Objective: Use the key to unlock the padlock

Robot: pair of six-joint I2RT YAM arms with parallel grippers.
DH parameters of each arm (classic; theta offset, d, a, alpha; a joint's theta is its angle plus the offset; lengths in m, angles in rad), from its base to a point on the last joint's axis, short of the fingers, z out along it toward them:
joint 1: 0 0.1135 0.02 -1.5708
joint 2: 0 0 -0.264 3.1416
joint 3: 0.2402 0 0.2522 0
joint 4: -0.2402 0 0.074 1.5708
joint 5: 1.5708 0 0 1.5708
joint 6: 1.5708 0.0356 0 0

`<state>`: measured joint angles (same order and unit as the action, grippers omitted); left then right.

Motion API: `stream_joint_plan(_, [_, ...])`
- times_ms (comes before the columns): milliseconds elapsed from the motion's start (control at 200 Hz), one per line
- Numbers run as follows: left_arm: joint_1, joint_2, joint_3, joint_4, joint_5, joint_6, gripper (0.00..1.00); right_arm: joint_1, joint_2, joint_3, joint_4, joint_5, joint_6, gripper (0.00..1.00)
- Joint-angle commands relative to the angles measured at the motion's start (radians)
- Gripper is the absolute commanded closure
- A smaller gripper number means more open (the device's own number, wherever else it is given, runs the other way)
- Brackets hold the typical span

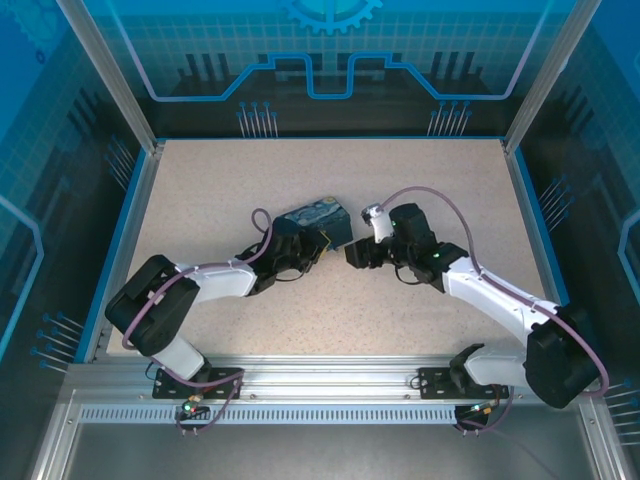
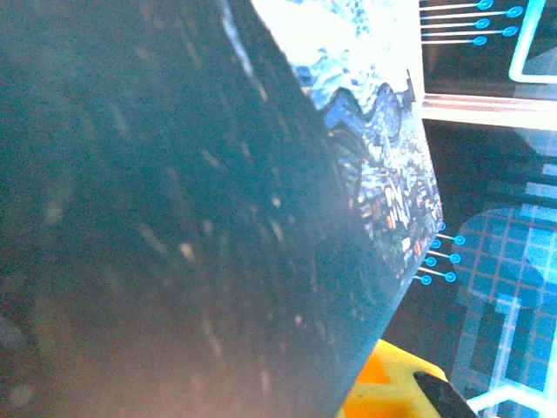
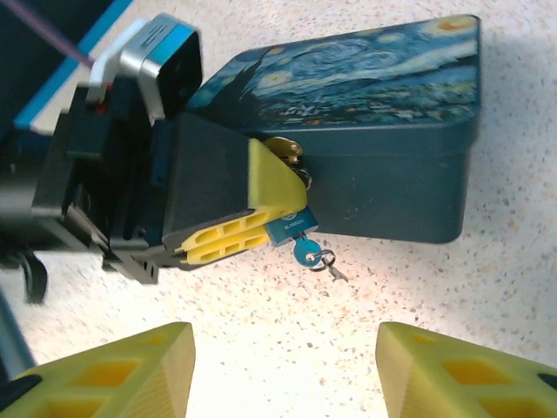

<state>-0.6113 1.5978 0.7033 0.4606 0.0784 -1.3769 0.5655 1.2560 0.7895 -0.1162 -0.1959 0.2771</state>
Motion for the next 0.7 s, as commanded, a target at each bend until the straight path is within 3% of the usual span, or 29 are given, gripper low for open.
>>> stream_joint_plan(0, [0.002, -0.032, 0.048, -0.057, 0.052, 0.044, 1.00, 0.047, 0.027, -0.031, 0.020, 0.088, -0.156, 0.44])
stream_joint_plan(250, [0.006, -0.028, 0.088, -0.120, 0.093, 0.060, 1.00, 0.088, 0.080, -0.098, 0.181, 0.168, -0.217, 0.50])
stream_joint_plan(695, [0.011, -0.034, 0.125, -0.175, 0.118, 0.080, 1.00, 0.109, 0.183, -0.077, 0.266, 0.142, -0.220, 0.50])
